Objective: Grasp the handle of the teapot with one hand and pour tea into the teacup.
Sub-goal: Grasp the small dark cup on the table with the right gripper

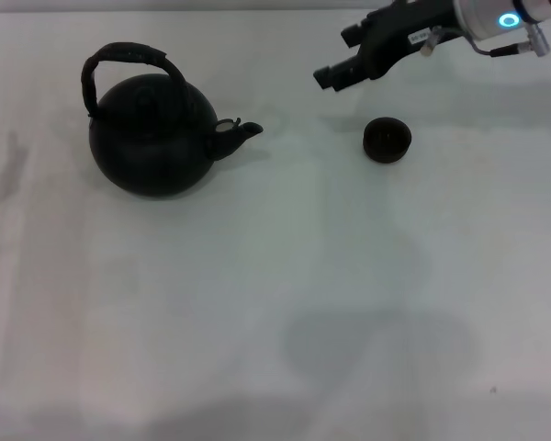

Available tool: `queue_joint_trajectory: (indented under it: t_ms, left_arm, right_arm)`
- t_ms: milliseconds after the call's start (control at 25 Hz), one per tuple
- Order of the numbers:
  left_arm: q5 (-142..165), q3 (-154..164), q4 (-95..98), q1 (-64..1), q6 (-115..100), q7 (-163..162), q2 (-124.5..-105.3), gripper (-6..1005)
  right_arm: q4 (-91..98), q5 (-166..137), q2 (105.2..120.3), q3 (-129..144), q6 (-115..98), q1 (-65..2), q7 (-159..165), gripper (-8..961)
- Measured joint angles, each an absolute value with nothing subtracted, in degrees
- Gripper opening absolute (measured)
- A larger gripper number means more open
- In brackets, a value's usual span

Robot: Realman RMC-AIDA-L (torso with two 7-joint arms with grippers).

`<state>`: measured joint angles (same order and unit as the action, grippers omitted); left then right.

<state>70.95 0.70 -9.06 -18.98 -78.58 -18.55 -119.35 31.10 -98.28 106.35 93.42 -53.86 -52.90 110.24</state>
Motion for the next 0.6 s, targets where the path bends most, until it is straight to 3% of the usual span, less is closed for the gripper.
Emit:
queue_joint_trajectory:
  t_ms: [360,600]
  left_arm:
    - [70.65,0.68,-9.06,-19.88,-78.16,-18.55,-119.36,875]
    - [70.65,0.29,-9.04,-20.53,-77.96,-18.55,-119.36,875]
  right_arm:
    - [29.54,-116.74,110.76,93.33,-51.13,-55.63,117.18,812]
    - [27.40,-118.41,111.86,93.33,-49.58,-55.77,117.33,803]
